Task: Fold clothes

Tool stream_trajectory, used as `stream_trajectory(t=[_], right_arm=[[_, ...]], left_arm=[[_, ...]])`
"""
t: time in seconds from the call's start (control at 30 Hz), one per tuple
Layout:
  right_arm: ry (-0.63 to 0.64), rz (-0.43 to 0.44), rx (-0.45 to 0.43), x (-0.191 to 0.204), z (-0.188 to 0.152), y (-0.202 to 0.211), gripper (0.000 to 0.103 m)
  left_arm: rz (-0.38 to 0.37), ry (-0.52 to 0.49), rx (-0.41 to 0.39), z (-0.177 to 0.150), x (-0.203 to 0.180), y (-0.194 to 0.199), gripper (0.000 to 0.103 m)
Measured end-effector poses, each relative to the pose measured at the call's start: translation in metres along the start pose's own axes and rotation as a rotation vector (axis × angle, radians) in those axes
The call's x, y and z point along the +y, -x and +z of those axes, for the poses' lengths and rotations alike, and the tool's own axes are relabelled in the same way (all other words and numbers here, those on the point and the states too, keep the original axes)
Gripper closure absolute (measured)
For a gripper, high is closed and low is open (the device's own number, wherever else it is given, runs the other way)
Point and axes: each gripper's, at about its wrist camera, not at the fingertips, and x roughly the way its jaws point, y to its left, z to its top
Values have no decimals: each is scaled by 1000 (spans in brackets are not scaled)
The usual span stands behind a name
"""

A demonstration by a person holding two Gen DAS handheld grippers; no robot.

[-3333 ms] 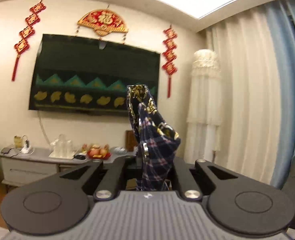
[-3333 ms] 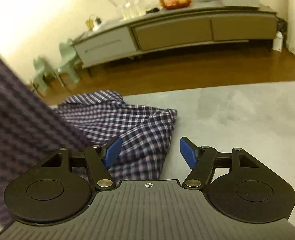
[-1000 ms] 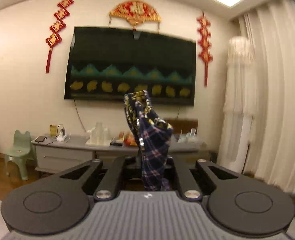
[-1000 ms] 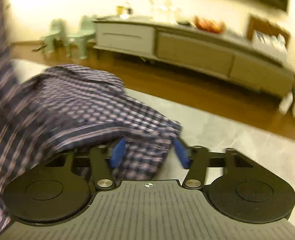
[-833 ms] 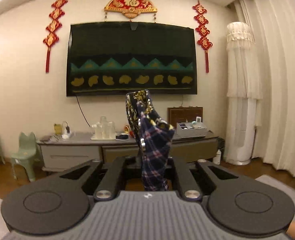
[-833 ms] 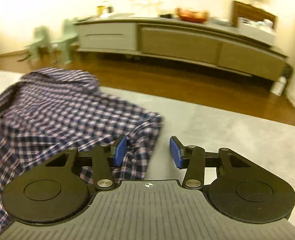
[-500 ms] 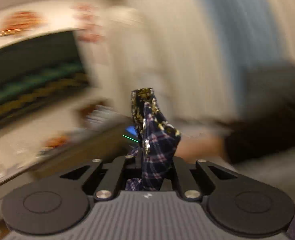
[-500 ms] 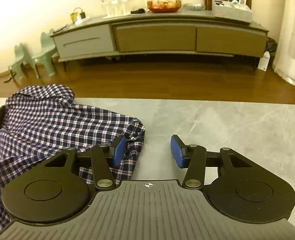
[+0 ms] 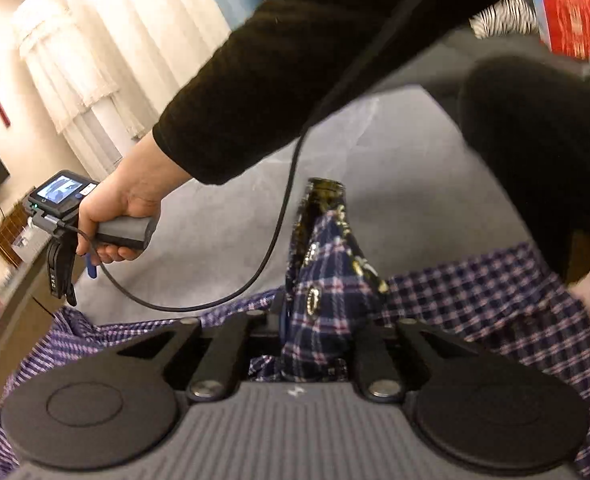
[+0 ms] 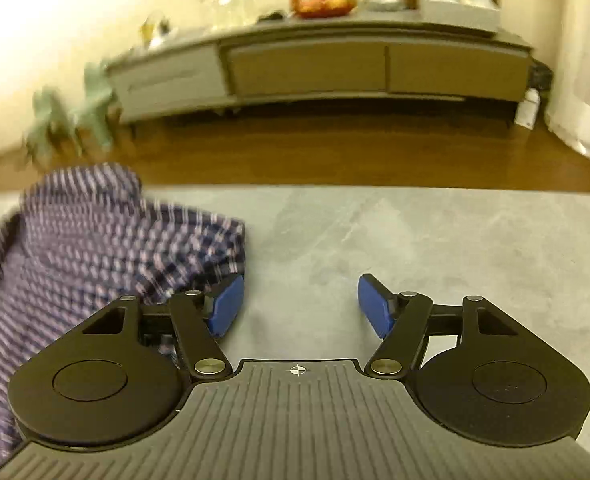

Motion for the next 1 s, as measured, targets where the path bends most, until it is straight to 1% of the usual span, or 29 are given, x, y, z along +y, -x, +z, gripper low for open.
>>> stream_trajectory(t=[0.03,0.1,0.13,0.17,0.2,0.3,0.4,0.43,0.47,0.57,0.63,0.7,0.73,0.77,0.8,0.83,0.87,0.9,0.93,0.97,1.0], right_arm=[[-43,20,-12,-4,-1,7,35],[-125,96,-13,-9,-11,23,35],[-151,138,-3,-10,-19,33,35],[-163,174,13,-9,-29,43,35],[-167,207,31,-8,-40,53,34],[-135,289,87,0,-83,91,32],[-128,327,147,5,-131,125,29],[-118,334,175,8,-144,135,30],[-104,343,180,13,-153,146,29],[-62,383,166,27,-177,185,30],[-20,405,145,37,-191,210,30],[15,419,132,48,-208,233,33],[28,417,130,54,-220,240,34],[46,408,130,60,-230,245,37],[72,383,135,67,-240,246,43],[97,358,140,74,-250,246,46],[128,331,142,81,-257,246,50],[169,300,136,87,-260,244,55],[210,269,129,93,-263,243,58],[244,243,123,98,-265,241,67],[261,231,116,100,-265,240,92]], left_arm=[[-15,-17,9,-1,-6,-2,86],[-17,20,16,-4,-2,10,58],[-18,41,20,-5,0,16,48],[-18,62,23,-6,3,23,28],[-18,83,26,-7,5,29,16],[-19,146,37,-11,12,49,15],[-20,208,47,-14,20,68,15],[-24,237,48,-17,31,73,15],[-29,267,48,-20,43,77,15],[-43,358,50,-28,79,89,14],[23,450,37,-31,114,83,14],[77,555,21,-36,154,68,14],[112,604,26,-38,172,54,14],[158,643,66,-40,189,33,14],[205,679,111,-42,205,10,15],[253,716,156,-45,221,-13,18],[281,744,192,-47,232,-33,22],[306,772,227,-49,242,-52,23],[332,799,262,-52,252,-72,24],[345,817,283,-53,257,-87,24],[358,833,302,-54,263,-102,25]])
